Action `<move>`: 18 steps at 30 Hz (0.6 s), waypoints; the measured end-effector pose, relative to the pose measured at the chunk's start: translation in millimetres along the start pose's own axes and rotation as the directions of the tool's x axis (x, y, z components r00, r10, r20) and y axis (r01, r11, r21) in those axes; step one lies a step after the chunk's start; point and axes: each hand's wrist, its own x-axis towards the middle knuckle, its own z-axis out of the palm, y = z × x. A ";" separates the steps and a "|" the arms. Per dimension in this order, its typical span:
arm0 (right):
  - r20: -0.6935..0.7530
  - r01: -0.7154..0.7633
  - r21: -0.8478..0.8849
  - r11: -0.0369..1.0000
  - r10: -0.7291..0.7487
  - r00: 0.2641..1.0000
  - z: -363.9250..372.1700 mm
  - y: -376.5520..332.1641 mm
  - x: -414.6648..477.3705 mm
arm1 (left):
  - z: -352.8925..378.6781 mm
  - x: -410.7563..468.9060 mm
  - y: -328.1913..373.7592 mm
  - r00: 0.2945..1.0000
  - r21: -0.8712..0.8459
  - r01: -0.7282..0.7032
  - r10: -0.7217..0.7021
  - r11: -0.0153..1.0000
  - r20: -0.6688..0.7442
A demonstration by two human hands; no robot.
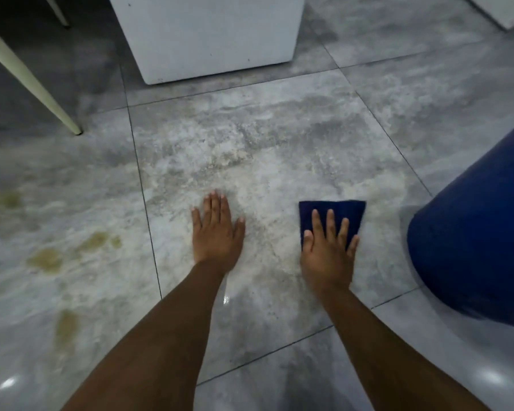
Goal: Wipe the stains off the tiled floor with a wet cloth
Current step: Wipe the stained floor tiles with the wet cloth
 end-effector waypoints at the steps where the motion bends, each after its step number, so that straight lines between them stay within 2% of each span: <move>1: -0.032 -0.068 0.035 0.997 0.069 0.997 3.4 -0.8 -14.5 | 0.0 -7.1 -1.1 1.000 -0.014 -0.006 0.006 1.000 0.006; 2: -0.078 -0.101 0.057 0.993 0.105 0.991 8.1 -4.4 -33.7 | 1.0 -17.9 -3.0 1.000 -0.021 -0.004 0.005 1.000 0.006; 4: -0.107 -0.032 0.086 0.996 0.041 0.993 17.7 -16.8 -68.7 | 6.7 -47.5 -9.3 0.999 -0.021 0.015 -0.016 1.000 -0.029; 7: -0.004 0.196 -0.001 0.981 -0.196 0.981 19.6 -21.3 -80.4 | 15.3 -100.4 -17.1 0.996 -0.059 0.051 -0.055 0.997 -0.075; 9: 0.076 0.287 -0.082 0.954 -0.281 0.957 10.9 -13.1 -60.7 | 21.9 -127.2 -21.4 0.993 -0.095 0.059 -0.068 0.994 -0.096; 11: 0.090 0.313 -0.096 0.945 -0.305 0.948 2.3 1.2 -43.2 | 28.5 -143.9 -26.2 0.991 -0.099 0.070 -0.081 0.993 -0.108; 13: 0.059 0.241 -0.083 0.967 -0.237 0.970 -2.4 18.3 -41.9 | 34.3 -149.7 -29.2 0.988 -0.077 0.082 -0.091 0.994 -0.122; 15: 0.005 0.052 -0.041 0.998 -0.052 0.999 -0.5 34.5 -59.4 | 36.8 -149.8 -29.3 0.985 -0.048 0.088 -0.094 0.995 -0.142; 17: -0.067 -0.105 0.008 0.994 0.105 0.992 8.4 37.6 -90.7 | 37.2 -149.3 -27.7 0.983 -0.031 0.093 -0.097 0.995 -0.153; 18: -0.093 -0.119 0.047 0.992 0.123 0.988 12.6 31.9 -106.0 | 37.1 -149.1 -27.6 0.982 -0.028 0.095 -0.099 0.995 -0.160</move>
